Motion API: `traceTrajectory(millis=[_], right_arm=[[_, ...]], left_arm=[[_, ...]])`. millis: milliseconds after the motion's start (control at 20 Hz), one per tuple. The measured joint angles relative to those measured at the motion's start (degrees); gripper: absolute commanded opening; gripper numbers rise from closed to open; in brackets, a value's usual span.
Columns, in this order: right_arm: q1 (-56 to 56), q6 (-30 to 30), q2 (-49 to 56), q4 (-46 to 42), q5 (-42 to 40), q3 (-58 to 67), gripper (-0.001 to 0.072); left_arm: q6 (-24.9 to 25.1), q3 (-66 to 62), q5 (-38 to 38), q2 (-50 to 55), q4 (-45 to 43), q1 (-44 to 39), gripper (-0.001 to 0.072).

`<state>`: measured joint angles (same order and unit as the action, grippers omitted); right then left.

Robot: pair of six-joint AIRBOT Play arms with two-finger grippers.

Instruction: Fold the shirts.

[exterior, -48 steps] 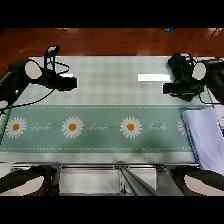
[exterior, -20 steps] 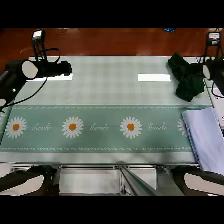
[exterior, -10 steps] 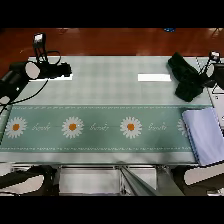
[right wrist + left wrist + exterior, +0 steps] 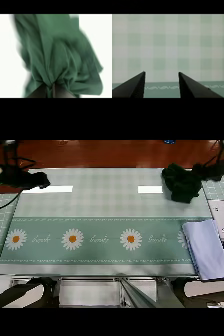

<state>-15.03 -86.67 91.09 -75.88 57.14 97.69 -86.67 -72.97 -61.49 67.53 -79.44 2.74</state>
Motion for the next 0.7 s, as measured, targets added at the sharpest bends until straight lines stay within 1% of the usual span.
traceTrajectory(millis=[50, 150, 350, 550, 700], right_arm=[[0.7, 1.3, -2.0, 1.3, 0.8, 2.7, 0.0021], [2.8, 3.2, -6.0, 3.0, 1.5, 8.8, 0.0021], [9.1, 6.0, -13.0, 4.7, 2.0, 18.1, 0.0021], [16.4, 7.8, -18.4, 5.0, 2.6, 20.8, 0.0021], [23.5, 8.4, -20.4, 5.4, 7.8, 20.1, 0.0021]], left_arm=[[0.3, 1.8, -1.4, -2.7, 1.2, 0.5, 0.0504], [0.6, 6.7, -1.5, -8.4, 4.4, 0.9, 0.0504], [0.8, 18.8, 0.9, -19.8, 11.2, 0.4, 0.0504], [0.9, 27.8, 2.8, -28.6, 14.2, 0.2, 0.0504], [0.9, 30.9, 3.3, -32.3, 15.2, 0.1, 0.0504]])
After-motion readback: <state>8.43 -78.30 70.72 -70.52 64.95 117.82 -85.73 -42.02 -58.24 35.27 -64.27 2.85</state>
